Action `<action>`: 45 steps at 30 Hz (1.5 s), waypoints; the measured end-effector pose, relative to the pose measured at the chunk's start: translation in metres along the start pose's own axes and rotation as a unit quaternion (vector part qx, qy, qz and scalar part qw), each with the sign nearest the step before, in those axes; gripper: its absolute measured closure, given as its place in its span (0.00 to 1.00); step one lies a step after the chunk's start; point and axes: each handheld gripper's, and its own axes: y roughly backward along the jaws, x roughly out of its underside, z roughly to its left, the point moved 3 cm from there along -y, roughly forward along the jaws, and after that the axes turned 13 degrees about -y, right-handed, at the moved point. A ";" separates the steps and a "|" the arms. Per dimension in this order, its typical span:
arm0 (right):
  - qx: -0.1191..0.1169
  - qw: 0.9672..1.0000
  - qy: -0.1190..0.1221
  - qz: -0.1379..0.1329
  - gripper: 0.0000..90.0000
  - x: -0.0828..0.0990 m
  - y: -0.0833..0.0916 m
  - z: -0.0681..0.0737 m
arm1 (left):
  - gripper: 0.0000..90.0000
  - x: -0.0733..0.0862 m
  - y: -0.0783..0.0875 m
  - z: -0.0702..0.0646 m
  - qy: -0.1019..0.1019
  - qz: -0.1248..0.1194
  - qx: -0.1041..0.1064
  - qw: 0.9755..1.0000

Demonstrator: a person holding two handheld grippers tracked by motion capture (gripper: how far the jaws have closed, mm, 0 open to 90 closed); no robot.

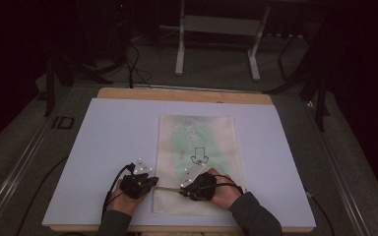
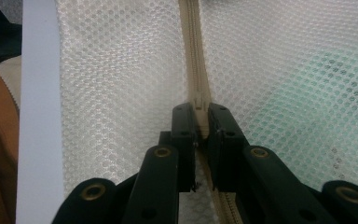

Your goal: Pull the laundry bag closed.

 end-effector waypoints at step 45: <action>0.007 1.000 -0.006 0.003 0.92 0.016 0.013 -0.005 | 0.99 0.000 0.000 0.000 -0.001 0.002 -0.001 1.000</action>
